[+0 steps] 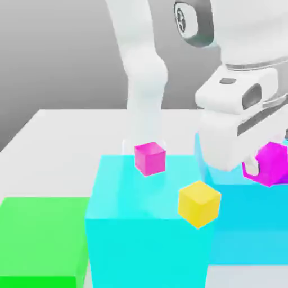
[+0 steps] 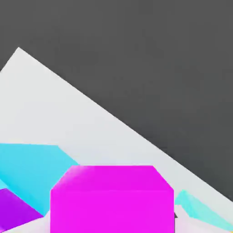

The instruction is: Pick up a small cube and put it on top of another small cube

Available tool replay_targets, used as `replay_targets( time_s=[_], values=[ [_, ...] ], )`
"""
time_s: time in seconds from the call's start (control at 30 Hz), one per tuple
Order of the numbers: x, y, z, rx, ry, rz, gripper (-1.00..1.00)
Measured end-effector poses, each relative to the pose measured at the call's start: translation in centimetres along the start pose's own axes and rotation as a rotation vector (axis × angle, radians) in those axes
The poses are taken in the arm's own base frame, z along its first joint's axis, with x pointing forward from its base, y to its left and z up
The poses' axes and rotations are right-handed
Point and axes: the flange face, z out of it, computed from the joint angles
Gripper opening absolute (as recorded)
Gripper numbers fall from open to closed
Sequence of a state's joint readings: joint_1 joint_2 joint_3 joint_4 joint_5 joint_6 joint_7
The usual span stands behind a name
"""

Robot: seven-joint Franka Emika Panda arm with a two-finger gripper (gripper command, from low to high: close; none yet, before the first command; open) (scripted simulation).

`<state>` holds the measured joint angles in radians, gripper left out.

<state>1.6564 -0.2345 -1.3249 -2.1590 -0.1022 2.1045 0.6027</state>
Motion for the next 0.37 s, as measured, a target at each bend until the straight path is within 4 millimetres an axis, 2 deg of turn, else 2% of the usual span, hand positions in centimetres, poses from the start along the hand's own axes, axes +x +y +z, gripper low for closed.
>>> replay_targets(
  time_s=[0.03, 0.07, 0.1, 0.13, 0.23, 0.27, 0.37],
  values=[
    [-0.4, 0.0, -0.1, -0.04, -0.004, 0.021, -1.0],
    [-0.1, 1.0, -0.8, -0.072, 0.009, 0.048, -1.0],
    [0.7, 2.9, -2.1, -0.091, 0.035, 0.079, -1.0],
    [1.3, 4.2, -2.3, -0.102, 0.053, 0.099, -1.0],
    [2.0, 5.8, 1.3, -0.111, 0.067, 0.116, -1.0],
    [2.1, 6.0, 2.3, -0.112, 0.069, 0.118, 1.0],
    [2.1, 6.0, 2.3, -0.112, 0.069, 0.118, 1.0]
  ],
)
